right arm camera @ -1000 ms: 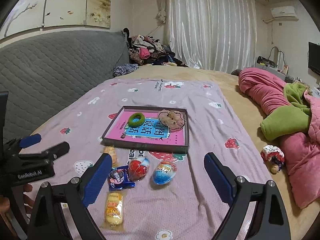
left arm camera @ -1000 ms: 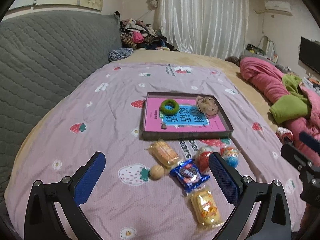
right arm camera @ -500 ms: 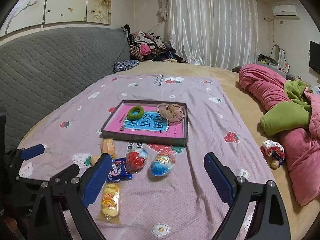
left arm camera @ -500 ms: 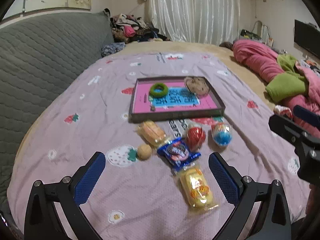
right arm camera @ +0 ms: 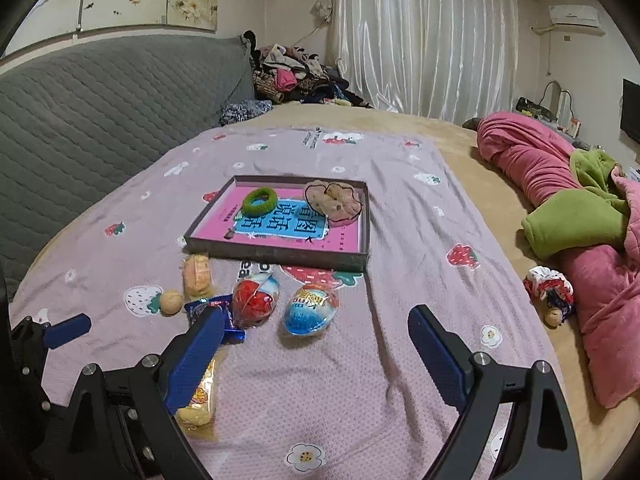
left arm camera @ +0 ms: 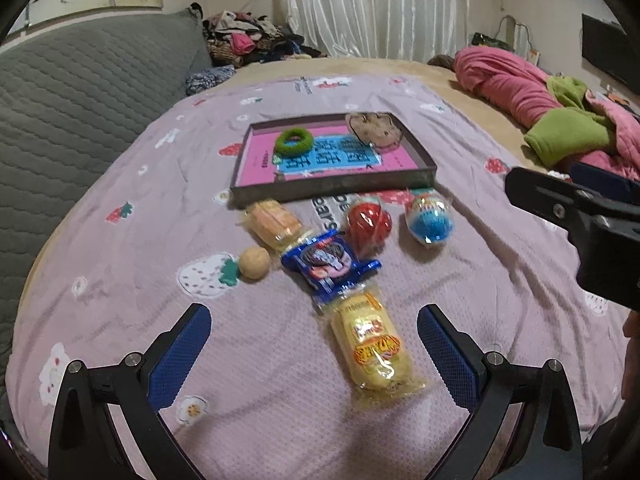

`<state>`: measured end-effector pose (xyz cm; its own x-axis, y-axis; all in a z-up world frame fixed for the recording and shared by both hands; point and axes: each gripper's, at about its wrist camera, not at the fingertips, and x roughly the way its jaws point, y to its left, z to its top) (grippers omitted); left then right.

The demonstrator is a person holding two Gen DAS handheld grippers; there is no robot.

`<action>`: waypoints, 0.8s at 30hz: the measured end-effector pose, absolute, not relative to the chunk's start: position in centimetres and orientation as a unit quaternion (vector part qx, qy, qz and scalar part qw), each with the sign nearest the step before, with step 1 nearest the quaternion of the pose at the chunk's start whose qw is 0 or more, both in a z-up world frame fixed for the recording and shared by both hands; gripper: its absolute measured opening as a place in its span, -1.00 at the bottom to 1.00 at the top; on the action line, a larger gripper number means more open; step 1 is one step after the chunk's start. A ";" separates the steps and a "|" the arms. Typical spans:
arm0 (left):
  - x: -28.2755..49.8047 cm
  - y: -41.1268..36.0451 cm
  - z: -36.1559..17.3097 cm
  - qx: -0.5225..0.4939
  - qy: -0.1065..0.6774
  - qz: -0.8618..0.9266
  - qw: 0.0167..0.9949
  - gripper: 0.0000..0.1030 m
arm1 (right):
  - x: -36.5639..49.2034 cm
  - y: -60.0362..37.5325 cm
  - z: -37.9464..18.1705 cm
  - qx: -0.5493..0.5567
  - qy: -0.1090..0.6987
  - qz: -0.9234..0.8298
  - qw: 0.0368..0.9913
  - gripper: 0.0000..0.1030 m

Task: Organize objects
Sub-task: 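Withdraw both open tools from the tray back toward the snacks, then grasp the yellow snack bag with the left tool while the right tool grasps the blue egg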

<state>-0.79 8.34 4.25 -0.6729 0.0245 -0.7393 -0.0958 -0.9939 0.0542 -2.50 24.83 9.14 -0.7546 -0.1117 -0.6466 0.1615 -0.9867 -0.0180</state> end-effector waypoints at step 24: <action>-2.5 9.2 0.1 -0.437 0.027 0.898 0.047 1.00 | -5.7 23.2 3.6 0.402 0.078 -0.909 0.073 0.81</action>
<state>-2.52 9.18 0.07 -0.6129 0.0601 -0.7879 -0.1073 -0.9942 0.0077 -5.68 23.24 3.57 -0.6656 -0.0700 -0.7430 0.1955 -0.9772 -0.0830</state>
